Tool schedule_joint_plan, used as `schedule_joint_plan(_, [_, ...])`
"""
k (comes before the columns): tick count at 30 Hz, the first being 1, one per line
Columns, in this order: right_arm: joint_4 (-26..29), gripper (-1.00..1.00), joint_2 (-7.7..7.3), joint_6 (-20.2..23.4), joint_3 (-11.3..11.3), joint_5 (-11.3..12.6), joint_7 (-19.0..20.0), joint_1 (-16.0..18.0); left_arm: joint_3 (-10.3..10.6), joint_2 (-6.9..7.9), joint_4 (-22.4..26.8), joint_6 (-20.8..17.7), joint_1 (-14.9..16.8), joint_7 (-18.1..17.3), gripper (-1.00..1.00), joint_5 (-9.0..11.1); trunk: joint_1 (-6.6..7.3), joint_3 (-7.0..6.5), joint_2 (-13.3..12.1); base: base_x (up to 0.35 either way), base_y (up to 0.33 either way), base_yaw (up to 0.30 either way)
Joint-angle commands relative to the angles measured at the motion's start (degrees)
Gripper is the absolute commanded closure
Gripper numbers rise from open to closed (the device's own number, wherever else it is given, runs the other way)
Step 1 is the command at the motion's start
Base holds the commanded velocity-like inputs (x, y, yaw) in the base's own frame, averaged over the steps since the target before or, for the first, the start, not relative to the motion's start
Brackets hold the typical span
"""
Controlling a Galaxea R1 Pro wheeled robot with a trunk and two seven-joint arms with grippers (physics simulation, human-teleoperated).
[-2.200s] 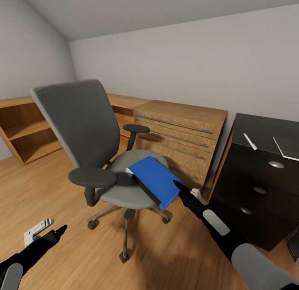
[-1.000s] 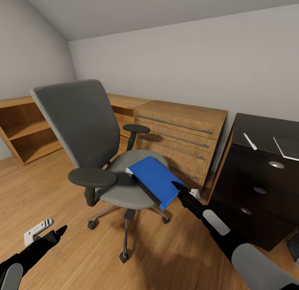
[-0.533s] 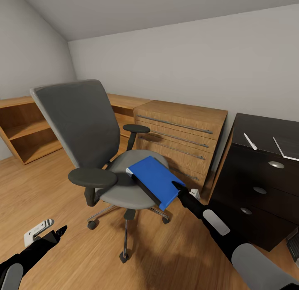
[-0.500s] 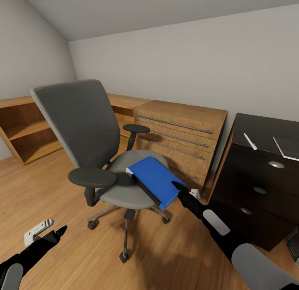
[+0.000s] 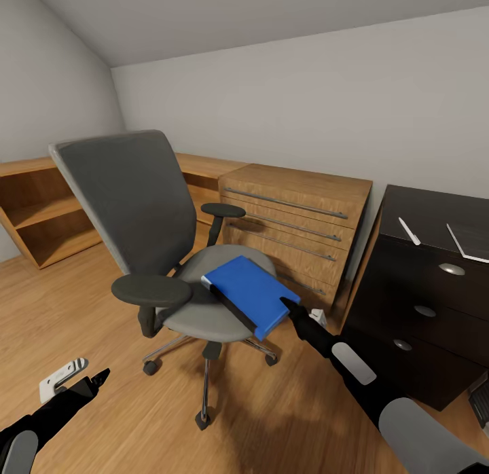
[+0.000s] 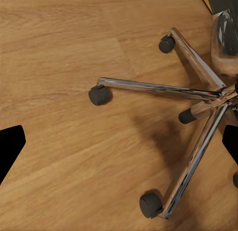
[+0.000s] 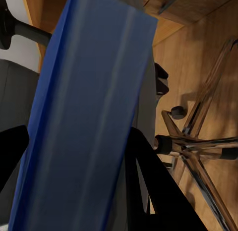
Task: In the bedroom, organize the workspace by keeping the computer under the desk, ensuring the monitor is on the desk, placing the keyboard on the desk next to the monitor, placing the mouse on the desk next to the keyboard, moving the folder from the swivel chair onto the desk next to the mouse, stacking the notebook on top of the folder with the pen on top of the notebook, and positioning the swivel chair next to the desk.
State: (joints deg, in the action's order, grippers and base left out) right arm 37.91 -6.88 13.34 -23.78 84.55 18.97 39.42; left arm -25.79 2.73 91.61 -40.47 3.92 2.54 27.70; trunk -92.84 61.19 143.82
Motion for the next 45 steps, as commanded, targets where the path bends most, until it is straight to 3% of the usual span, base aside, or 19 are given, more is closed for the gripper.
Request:
schedule_joint_plan(1, [-0.03, 1.00, -0.07, 0.08, -0.25, 0.53, 0.10, 0.05, -0.05, 0.00, 0.06, -0.31, 0.03, 0.27, -1.00, 0.56, 0.01, 0.05, 0.02, 0.000, 0.000, 0.000])
schedule_joint_plan(3, [-0.03, 1.00, -0.07, 0.10, -0.23, 0.53, 0.07, 0.05, -0.05, 0.01, 0.06, -0.31, 0.03, 0.25, -1.00, 0.58, 0.01, 0.05, 0.02, 0.000, 0.000, 0.000])
schedule_joint_plan(37, [0.13, 1.00, -0.20, 0.09, 0.03, 0.53, 0.11, 0.05, -0.14, -0.05, -0.13, -0.23, 0.03, 0.48, -1.00, 0.54, 0.89, -7.48, -0.43, 0.000, 0.000, 0.000])
schedule_joint_plan(40, [0.23, 1.00, -0.23, 0.04, 0.05, 0.53, 0.11, 0.05, -0.25, -0.02, -3.86, 0.10, 0.03, 0.52, -1.00, 0.51, 0.97, -8.14, -0.47, -0.003, 0.000, 0.000])
schedule_joint_plan(41, [0.27, 1.00, -0.28, 0.02, 0.05, 0.53, 0.11, 0.05, -0.78, 0.07, -7.34, 0.35, 0.03, 0.47, -1.00, 0.47, 0.99, -8.37, -0.49, -0.136, 0.000, 0.000])
schedule_joint_plan(45, [0.31, 1.00, -0.31, -0.15, 0.12, 0.53, 0.22, 0.05, -3.23, 0.15, -12.90, 0.57, 0.03, 0.33, -1.00, 0.27, 1.09, -9.25, -0.54, -0.237, 0.000, 0.000])
